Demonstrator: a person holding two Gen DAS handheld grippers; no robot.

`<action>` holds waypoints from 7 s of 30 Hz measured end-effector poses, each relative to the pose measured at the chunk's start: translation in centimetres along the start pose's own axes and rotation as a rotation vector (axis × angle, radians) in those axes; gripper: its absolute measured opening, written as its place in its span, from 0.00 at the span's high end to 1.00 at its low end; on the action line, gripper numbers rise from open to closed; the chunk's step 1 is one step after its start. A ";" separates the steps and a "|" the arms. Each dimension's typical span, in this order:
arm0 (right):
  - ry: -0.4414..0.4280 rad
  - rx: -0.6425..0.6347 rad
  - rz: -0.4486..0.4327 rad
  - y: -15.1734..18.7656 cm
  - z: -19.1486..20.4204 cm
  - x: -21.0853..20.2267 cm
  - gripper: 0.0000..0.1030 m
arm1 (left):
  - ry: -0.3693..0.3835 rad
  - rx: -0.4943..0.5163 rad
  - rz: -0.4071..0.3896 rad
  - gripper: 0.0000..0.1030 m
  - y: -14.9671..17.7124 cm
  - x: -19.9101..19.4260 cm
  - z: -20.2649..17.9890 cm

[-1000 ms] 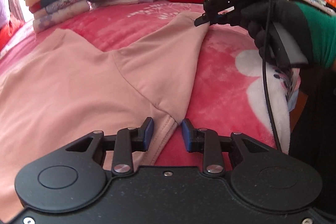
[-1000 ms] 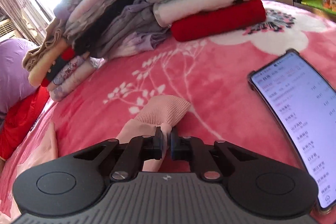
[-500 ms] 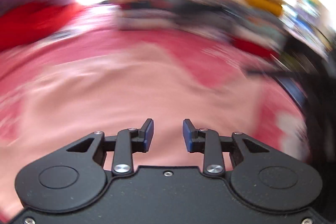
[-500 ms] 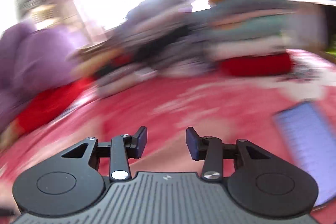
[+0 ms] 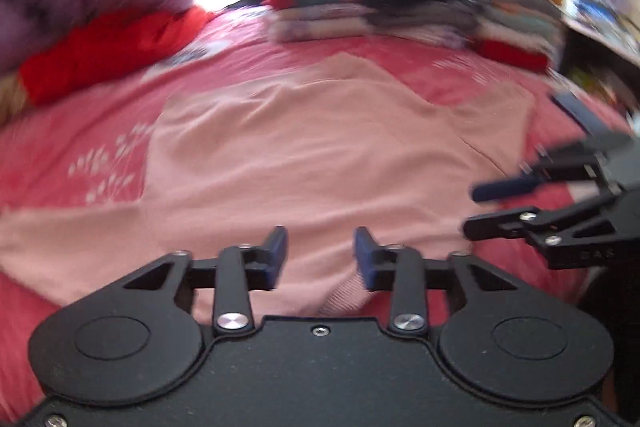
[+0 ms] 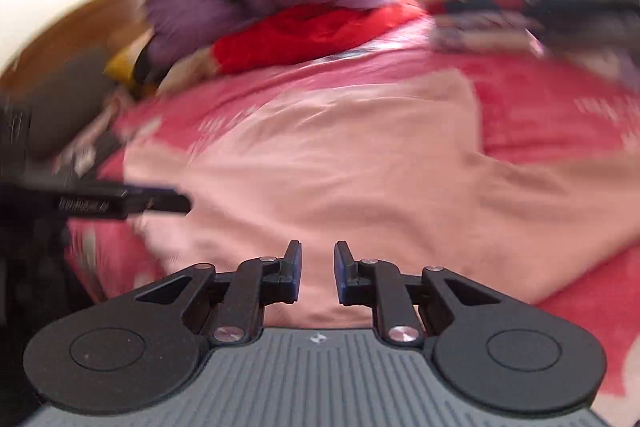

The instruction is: Fold clothes

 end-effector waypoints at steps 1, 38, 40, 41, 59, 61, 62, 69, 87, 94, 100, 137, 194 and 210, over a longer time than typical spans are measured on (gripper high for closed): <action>0.019 -0.065 -0.001 0.3 1.4 -0.1 0.65 | -0.031 0.080 0.000 0.48 0.5 0.1 -0.9; 0.165 -0.141 0.112 2.4 2.9 4.1 0.55 | 0.006 -0.065 0.136 0.61 3.4 3.6 3.5; 0.178 -0.156 0.117 2.5 3.1 4.1 0.55 | 0.011 -0.045 0.147 0.61 3.2 3.1 3.7; 0.180 -0.158 0.123 2.4 3.1 4.1 0.55 | 0.018 -0.037 0.150 0.60 3.2 2.8 3.9; 0.104 0.044 -0.095 1.4 -1.1 -1.2 0.56 | 0.062 -0.031 0.134 0.51 1.3 5.2 -0.4; 0.107 -0.042 -0.058 1.6 0.7 0.3 0.57 | 0.005 0.024 0.119 0.46 2.0 6.0 -1.3; 0.122 -0.080 -0.016 2.1 1.2 1.5 0.56 | 0.006 0.020 0.126 0.46 1.8 5.9 -1.2; 0.151 -0.146 0.079 2.9 2.0 3.5 0.53 | 0.109 -0.052 0.114 0.40 2.2 4.6 0.5; 0.015 0.756 -0.156 6.3 -11.4 -2.5 0.39 | 0.241 -0.475 0.013 0.39 -1.7 3.7 4.3; 0.011 0.774 -0.148 6.4 -12.0 -1.1 0.39 | 0.246 -0.275 0.042 0.39 -8.8 4.4 -0.7; 0.088 0.632 -0.139 6.2 -10.9 -0.7 0.44 | 0.251 -0.031 0.059 0.39 -16.1 5.3 -7.3; -0.094 1.179 -0.512 7.0 -30.5 -3.9 0.45 | 0.629 -0.180 0.399 0.68 -30.3 25.6 -16.4; 0.026 1.295 -0.641 10.7 -28.9 -7.5 0.46 | 0.034 0.522 0.024 0.53 -21.8 15.3 -25.9; 0.159 1.164 -0.623 11.7 -29.3 -11.8 0.46 | 0.270 0.006 -0.001 0.49 -23.6 15.4 -17.3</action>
Point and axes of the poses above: each gripper's, at about its wrist camera, not at the fingertips, and x roughly the way its jaws point, z to its left, y to its underside, the point moved 4 cm from there along x, roughly the way its jaws point, and after that the axes turned 14 degrees about z, right-handed, at the moved point
